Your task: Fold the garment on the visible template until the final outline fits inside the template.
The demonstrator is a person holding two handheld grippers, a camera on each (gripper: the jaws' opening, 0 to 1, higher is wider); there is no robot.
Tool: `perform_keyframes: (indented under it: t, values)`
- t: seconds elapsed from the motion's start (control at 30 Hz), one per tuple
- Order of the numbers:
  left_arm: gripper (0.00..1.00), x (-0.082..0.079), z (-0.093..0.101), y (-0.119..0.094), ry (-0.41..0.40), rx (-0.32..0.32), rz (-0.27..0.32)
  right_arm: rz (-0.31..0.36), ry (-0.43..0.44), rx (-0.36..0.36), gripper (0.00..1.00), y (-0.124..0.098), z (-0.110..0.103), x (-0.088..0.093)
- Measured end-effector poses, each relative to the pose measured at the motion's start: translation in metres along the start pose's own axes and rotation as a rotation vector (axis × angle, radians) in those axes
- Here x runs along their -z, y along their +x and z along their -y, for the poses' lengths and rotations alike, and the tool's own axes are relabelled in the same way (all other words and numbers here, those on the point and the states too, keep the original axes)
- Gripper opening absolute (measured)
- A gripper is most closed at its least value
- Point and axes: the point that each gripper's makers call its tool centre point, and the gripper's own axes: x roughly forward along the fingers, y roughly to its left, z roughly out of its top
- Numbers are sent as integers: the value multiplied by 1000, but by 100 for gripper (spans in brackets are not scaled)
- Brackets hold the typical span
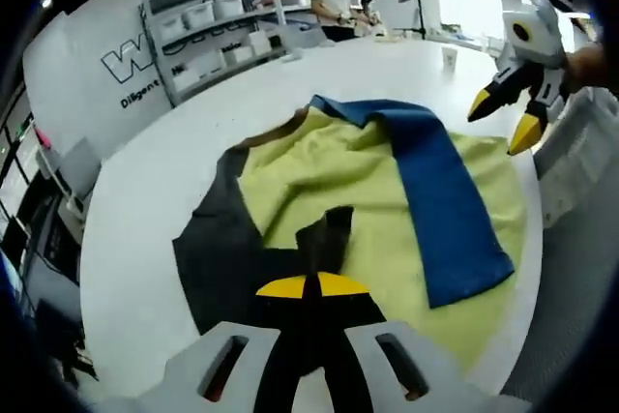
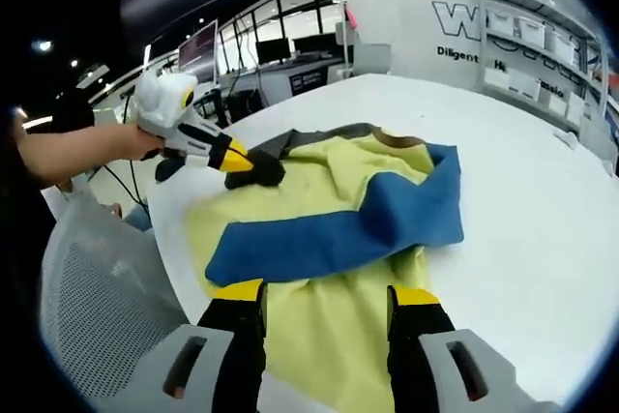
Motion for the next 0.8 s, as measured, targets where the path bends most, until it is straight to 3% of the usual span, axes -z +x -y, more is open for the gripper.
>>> perform_keyframes:
  t: [0.2,0.5,0.63,0.8]
  values:
    - [3,21,-27,-11,-21,-84,-71,-20,16,4,47,9,1,7]
    - [3,48,-46,-21,-89,-147,-148,-21,17,7,46,18,0,5]
    - [7,49,-49,-26,-135,-166,-116,-14,8,1,45,22,-2,1]
    - [21,37,-45,-34,-110,-165,-60,3,-42,-1,43,24,-4,-6]
